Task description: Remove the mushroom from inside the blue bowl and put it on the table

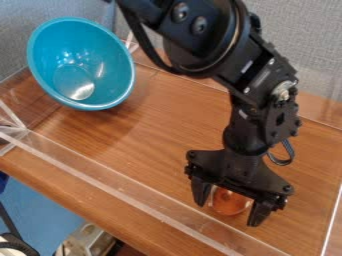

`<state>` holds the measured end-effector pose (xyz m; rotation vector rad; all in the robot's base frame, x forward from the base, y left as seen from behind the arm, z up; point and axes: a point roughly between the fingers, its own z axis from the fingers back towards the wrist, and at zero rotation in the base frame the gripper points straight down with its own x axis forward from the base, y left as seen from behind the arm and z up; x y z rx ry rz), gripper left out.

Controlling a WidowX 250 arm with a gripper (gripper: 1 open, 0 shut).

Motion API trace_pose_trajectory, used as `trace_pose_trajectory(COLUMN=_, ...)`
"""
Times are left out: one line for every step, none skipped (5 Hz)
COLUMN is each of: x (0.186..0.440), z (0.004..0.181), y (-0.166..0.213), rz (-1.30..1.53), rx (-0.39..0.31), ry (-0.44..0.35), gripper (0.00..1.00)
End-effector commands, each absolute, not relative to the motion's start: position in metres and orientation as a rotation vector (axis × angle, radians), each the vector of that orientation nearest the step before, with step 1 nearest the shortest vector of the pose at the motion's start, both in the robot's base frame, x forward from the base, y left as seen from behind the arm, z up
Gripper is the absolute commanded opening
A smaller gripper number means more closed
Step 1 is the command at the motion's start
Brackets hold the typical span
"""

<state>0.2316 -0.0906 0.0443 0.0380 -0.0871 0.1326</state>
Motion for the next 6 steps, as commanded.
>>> trace_pose_trajectory(x=0.242, z=0.063, y=-0.082, rz=0.155, rx=0.023, ry=-0.142, gripper=1.00)
trace_pose_trajectory(x=0.246, z=0.080, y=-0.072, rz=0.168, rx=0.018, ry=-0.176, gripper=1.00)
trace_pose_trajectory(x=0.253, z=0.098, y=-0.058, rz=0.192, rx=0.014, ry=-0.217, gripper=1.00)
trace_pose_trajectory(x=0.260, z=0.094, y=-0.050, rz=0.198, rx=0.018, ry=-0.223, gripper=1.00)
trace_pose_trajectory(x=0.263, z=0.092, y=-0.045, rz=0.191, rx=0.022, ry=-0.219, gripper=1.00)
trace_pose_trajectory(x=0.265, z=0.088, y=-0.042, rz=0.182, rx=0.024, ry=-0.214, gripper=1.00)
